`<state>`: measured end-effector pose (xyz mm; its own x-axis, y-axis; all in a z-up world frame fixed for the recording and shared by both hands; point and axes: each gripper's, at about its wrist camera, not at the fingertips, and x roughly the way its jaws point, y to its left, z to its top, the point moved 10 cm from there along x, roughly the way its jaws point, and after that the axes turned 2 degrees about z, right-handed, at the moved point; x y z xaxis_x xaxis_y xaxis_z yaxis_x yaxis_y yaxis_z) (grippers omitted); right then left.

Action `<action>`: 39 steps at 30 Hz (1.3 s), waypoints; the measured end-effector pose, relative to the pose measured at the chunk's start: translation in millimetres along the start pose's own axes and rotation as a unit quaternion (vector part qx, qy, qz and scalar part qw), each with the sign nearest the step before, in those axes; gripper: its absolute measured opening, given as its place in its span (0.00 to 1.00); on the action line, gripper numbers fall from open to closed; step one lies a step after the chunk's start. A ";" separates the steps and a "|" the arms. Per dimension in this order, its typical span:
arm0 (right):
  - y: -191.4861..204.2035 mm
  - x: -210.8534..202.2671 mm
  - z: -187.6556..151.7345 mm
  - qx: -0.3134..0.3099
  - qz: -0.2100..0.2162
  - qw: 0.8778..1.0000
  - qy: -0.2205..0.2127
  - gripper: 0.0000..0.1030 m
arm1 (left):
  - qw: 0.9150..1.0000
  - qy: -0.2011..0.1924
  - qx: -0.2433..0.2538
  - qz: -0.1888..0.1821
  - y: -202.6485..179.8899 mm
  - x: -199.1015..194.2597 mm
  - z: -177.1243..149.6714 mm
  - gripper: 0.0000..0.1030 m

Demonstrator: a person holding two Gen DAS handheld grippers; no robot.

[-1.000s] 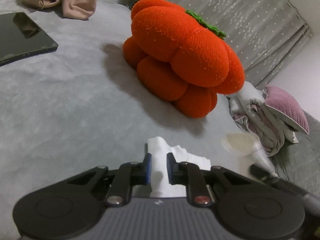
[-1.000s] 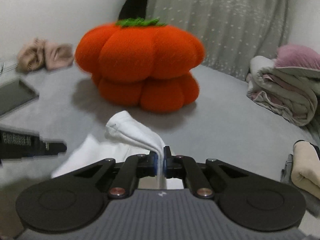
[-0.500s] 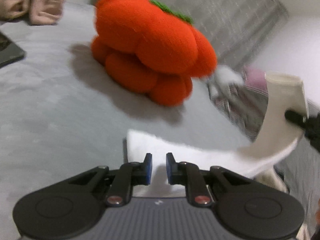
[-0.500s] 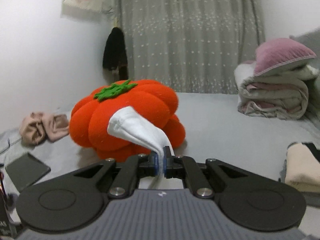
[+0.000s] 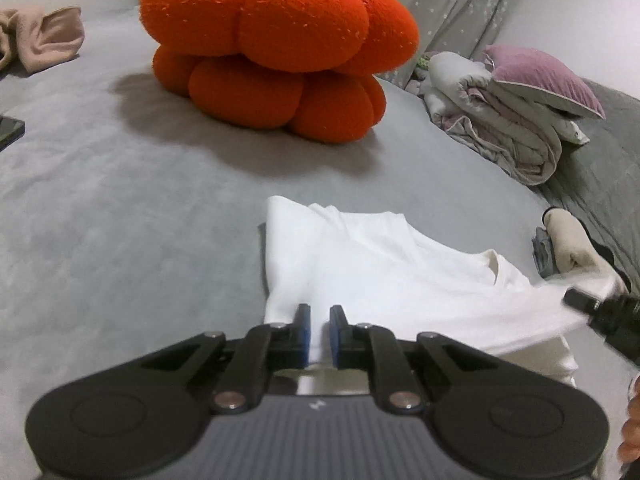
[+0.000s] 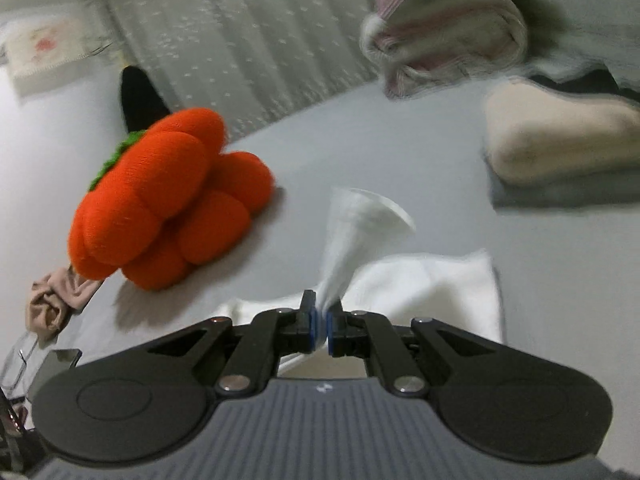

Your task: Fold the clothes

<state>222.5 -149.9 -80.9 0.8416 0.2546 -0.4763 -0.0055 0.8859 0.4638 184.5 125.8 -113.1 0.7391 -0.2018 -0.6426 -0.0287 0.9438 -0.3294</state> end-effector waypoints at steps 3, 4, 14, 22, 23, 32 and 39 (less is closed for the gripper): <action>-20.2 -0.3 -22.9 0.017 0.001 1.000 0.021 0.05 | 1.000 0.002 0.017 0.006 -2.7 -0.6 -1.4 0.11; -25.9 -0.6 -31.4 0.018 -0.001 0.999 0.030 0.07 | 1.000 0.003 0.023 0.008 -3.7 0.1 -1.3 0.11; -54.0 -29.1 -28.5 0.099 0.065 0.993 0.004 0.53 | 0.999 0.000 0.033 0.016 -7.9 0.2 -0.3 0.11; -74.5 -15.5 -11.7 0.147 0.032 0.988 0.028 0.23 | 1.000 -0.009 0.013 0.010 -8.8 0.6 2.8 0.11; -74.7 -13.0 -11.5 0.135 0.014 0.990 0.036 0.12 | 1.000 -0.016 0.010 0.011 -8.5 -0.9 4.1 0.11; -49.1 -37.0 18.3 0.020 0.021 0.999 -0.031 0.07 | 0.998 -0.051 0.019 0.011 -15.1 -2.4 7.3 0.11; -65.5 -24.9 -13.3 -0.064 -0.053 0.996 0.022 0.16 | 0.996 -0.039 0.069 0.037 -19.7 1.2 1.4 0.11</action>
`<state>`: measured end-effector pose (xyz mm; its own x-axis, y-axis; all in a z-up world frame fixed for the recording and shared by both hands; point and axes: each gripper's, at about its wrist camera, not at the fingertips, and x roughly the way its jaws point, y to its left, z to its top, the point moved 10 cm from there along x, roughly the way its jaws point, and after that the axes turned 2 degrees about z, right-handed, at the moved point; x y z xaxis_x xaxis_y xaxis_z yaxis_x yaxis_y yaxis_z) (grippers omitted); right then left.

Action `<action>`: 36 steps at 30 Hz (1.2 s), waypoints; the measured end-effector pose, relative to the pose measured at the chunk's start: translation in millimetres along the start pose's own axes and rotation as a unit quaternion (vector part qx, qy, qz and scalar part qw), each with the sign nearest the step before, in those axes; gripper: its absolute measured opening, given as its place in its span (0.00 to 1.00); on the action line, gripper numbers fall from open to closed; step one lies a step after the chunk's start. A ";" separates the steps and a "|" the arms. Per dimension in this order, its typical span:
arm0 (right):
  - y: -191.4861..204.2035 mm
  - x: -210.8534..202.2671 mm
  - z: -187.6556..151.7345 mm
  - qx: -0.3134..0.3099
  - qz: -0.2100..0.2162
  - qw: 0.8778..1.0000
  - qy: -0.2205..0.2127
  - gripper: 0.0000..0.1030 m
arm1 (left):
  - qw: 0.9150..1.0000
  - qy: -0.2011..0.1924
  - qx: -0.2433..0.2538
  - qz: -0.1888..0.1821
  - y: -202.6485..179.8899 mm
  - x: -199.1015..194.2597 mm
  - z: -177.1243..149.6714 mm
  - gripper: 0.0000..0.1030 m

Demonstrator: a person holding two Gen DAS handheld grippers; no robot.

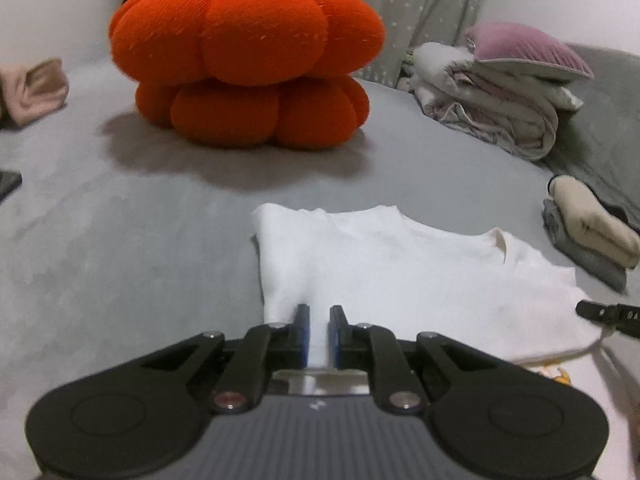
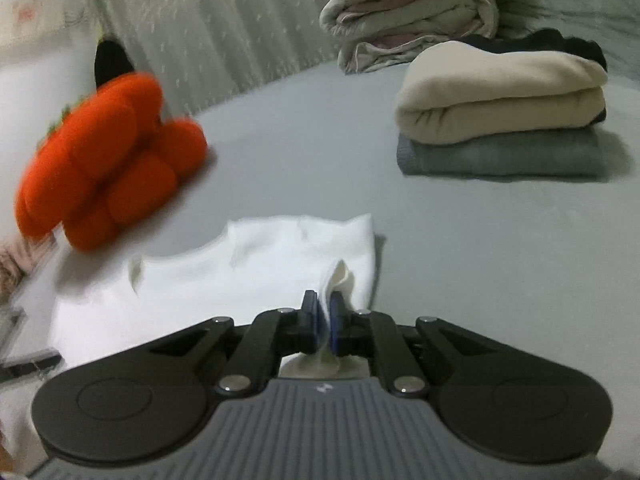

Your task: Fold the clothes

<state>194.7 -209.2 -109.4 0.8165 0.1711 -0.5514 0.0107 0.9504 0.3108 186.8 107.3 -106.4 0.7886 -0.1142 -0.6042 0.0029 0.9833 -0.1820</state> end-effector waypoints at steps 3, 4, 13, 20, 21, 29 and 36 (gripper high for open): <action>4.8 -4.9 2.1 -0.029 -0.014 0.999 -0.008 0.18 | 0.999 -0.051 -0.003 0.002 2.0 -11.8 12.2 0.11; 6.7 -7.5 2.6 -0.035 -0.017 0.999 -0.014 0.18 | 0.998 -0.066 0.000 0.004 2.5 -14.5 16.1 0.11; 26.4 4.4 4.8 -0.117 -0.025 0.993 -0.022 0.22 | 0.999 -0.028 -0.011 0.025 15.0 11.9 -0.6 0.13; 24.5 5.6 -10.0 -0.125 -0.042 0.991 0.001 0.23 | 0.998 -0.037 -0.033 0.026 12.2 -3.8 -1.6 0.37; 26.1 0.8 -7.9 -0.119 -0.038 0.992 -0.001 0.28 | 0.998 -0.037 -0.043 0.021 11.0 -8.1 -2.7 0.39; 35.4 -40.2 -16.9 -0.085 -0.004 0.996 0.005 0.48 | 0.997 -0.016 -0.076 0.011 4.8 -39.0 -17.8 0.50; 23.9 -82.3 -36.6 -0.054 0.002 0.998 0.024 0.55 | 0.996 0.036 -0.085 0.011 5.9 -71.0 -48.2 0.53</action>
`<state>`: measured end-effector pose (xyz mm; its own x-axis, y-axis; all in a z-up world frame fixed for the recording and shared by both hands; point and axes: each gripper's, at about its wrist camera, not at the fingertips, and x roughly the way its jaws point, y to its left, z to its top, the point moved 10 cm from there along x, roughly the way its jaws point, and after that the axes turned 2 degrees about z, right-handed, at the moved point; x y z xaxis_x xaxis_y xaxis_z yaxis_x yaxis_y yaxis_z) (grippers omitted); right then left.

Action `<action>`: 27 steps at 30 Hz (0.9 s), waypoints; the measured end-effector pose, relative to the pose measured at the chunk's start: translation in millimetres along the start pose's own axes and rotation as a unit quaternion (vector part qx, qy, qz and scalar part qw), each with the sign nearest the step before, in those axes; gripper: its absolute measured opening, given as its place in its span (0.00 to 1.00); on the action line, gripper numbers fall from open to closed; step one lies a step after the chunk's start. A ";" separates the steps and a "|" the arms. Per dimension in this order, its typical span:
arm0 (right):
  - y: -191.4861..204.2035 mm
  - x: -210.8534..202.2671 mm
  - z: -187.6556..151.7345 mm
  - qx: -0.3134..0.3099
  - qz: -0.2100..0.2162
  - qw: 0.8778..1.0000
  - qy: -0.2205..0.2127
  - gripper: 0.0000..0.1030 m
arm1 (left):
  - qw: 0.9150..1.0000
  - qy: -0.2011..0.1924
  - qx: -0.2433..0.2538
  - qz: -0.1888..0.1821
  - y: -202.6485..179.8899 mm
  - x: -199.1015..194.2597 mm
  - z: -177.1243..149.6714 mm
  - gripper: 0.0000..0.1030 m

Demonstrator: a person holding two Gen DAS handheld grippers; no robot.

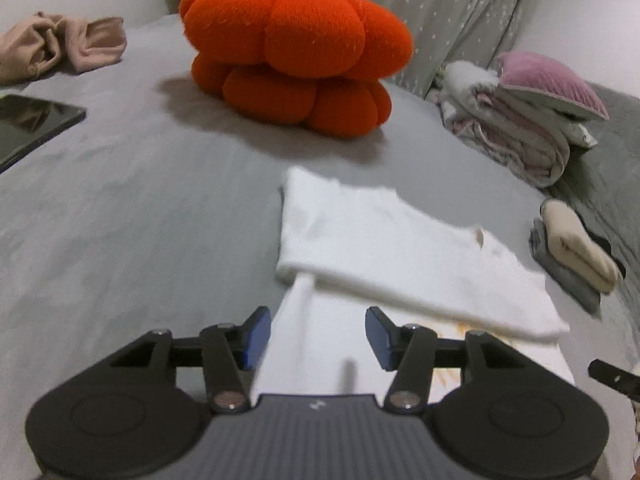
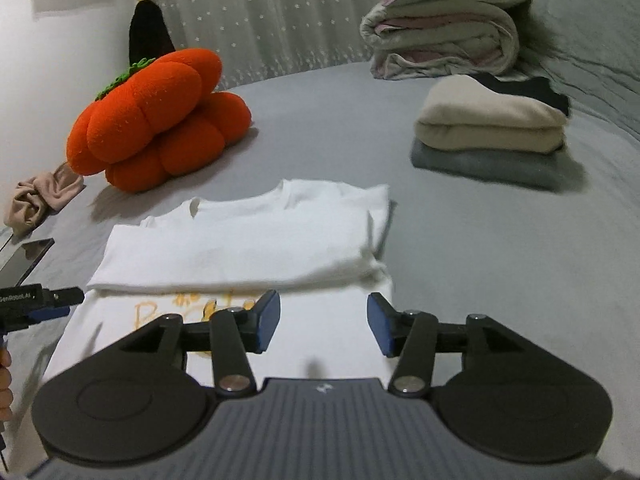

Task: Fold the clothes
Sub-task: 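Open both grippers and move them to the shirt hem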

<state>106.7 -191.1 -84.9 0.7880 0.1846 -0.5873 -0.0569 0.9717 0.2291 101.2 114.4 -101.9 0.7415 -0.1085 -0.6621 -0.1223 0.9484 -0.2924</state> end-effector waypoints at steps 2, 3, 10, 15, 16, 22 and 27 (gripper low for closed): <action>-3.6 -11.6 -9.2 0.011 0.002 1.000 0.007 0.58 | 1.000 0.013 0.004 0.004 3.3 -9.2 -10.9 0.54; -5.0 -16.8 -13.7 0.016 0.004 1.000 0.011 0.58 | 1.000 0.020 0.005 0.004 5.0 -13.6 -16.5 0.54; -16.1 -51.4 -47.9 0.051 0.010 0.998 0.028 0.59 | 0.999 0.051 0.017 0.008 18.3 -44.5 -49.6 0.58; -20.2 -71.8 -70.1 0.057 0.002 0.997 0.046 0.60 | 0.996 0.071 0.047 0.015 24.6 -64.8 -70.0 0.61; -20.7 -75.8 -74.2 0.058 0.000 0.997 0.049 0.61 | 0.996 0.074 0.055 0.017 25.9 -68.9 -73.7 0.61; -20.2 -96.3 -99.6 0.064 -0.002 0.995 0.072 0.62 | 0.993 0.084 0.085 0.017 31.1 -89.4 -92.2 0.61; -21.2 -108.8 -123.8 0.072 -0.002 0.993 0.092 0.62 | 0.989 0.097 0.114 0.007 29.7 -99.6 -109.5 0.61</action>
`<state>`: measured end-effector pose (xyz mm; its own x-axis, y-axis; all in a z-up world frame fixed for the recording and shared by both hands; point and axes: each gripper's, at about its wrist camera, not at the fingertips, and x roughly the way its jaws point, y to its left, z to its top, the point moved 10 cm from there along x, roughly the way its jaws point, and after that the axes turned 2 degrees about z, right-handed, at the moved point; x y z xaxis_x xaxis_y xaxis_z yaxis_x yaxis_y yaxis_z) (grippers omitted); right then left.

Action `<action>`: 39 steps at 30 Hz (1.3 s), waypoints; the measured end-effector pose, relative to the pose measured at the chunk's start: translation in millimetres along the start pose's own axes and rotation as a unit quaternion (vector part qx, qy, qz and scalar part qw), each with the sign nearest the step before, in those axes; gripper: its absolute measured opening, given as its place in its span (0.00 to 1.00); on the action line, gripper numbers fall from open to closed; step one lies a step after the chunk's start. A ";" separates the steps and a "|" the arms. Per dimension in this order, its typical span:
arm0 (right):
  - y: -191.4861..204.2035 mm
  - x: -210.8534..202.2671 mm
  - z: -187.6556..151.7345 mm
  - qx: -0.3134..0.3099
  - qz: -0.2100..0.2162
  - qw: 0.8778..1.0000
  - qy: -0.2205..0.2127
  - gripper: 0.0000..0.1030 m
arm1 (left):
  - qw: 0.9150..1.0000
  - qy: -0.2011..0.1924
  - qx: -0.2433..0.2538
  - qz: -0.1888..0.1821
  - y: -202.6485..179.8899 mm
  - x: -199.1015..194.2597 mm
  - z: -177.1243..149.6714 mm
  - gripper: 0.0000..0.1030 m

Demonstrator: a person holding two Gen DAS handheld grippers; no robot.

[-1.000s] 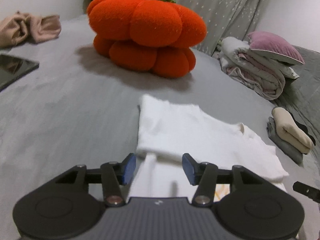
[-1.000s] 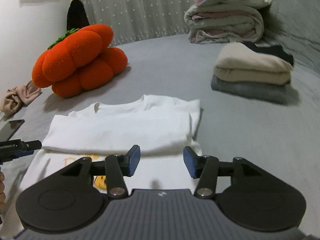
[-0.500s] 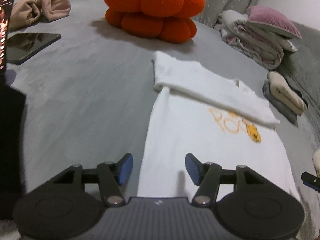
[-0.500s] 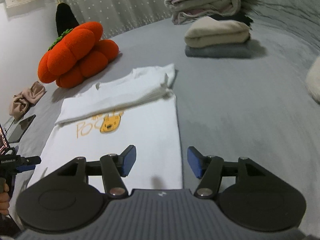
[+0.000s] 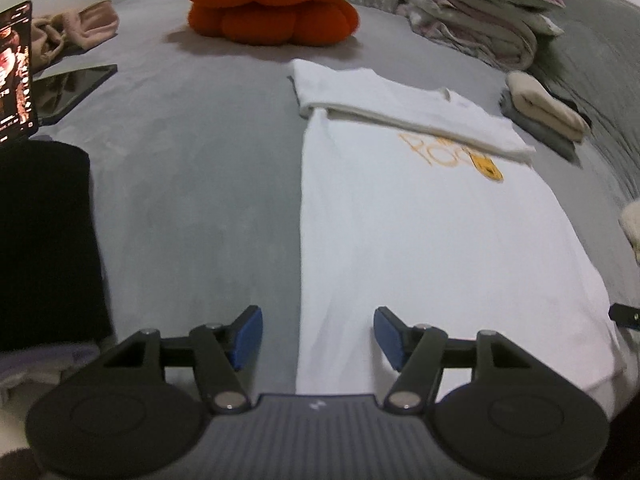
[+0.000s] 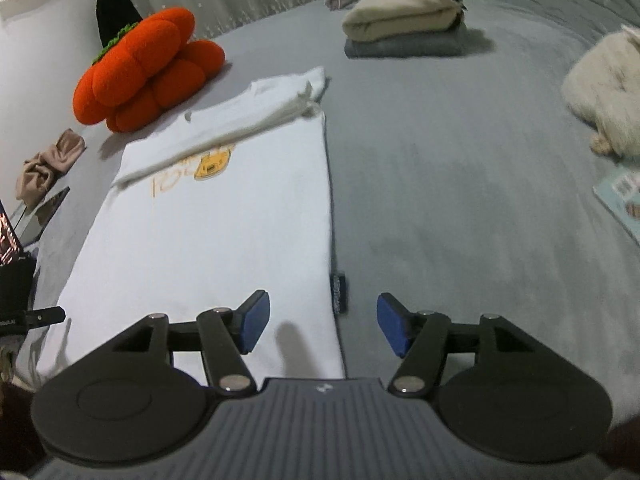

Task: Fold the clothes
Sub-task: 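Open both grippers and move them to the shirt hem, then grasp the shirt hem with both grippers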

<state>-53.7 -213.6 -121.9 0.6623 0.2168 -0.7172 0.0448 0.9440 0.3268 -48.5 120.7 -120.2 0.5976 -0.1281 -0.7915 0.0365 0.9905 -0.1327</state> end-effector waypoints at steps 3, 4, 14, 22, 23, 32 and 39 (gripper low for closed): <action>-1.7 -5.1 -11.9 0.005 0.007 1.000 0.006 0.62 | 1.000 0.007 0.017 -0.006 -2.8 -4.4 -7.9 0.60; -1.9 -7.1 -15.0 0.006 0.010 1.000 0.007 0.62 | 1.000 0.011 0.021 -0.011 -3.7 -6.2 -10.8 0.59; -2.4 -23.8 -35.1 0.020 0.058 0.998 0.034 0.62 | 0.996 0.030 -0.012 -0.088 4.5 -15.3 -24.5 0.40; -10.6 -21.9 -33.7 0.099 0.120 0.986 0.058 0.59 | 0.982 0.051 -0.074 -0.165 8.9 -7.5 -26.6 0.27; -9.9 -21.6 -33.3 0.102 0.124 0.985 0.061 0.58 | 0.981 0.054 -0.077 -0.172 8.2 -6.7 -27.4 0.24; -11.3 -18.8 -32.1 0.109 0.144 0.981 0.075 0.54 | 0.969 0.078 -0.096 -0.215 2.8 0.2 -32.8 0.19; -12.5 -17.3 -34.8 0.115 0.176 0.974 0.083 0.45 | 0.959 0.096 -0.107 -0.242 0.6 2.2 -37.1 0.15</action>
<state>-91.7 -220.4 -135.0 0.5381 0.5723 -0.6189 0.0151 0.7276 0.6859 -76.9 119.1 -144.2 0.3923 -0.5986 -0.6984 0.0950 0.7816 -0.6165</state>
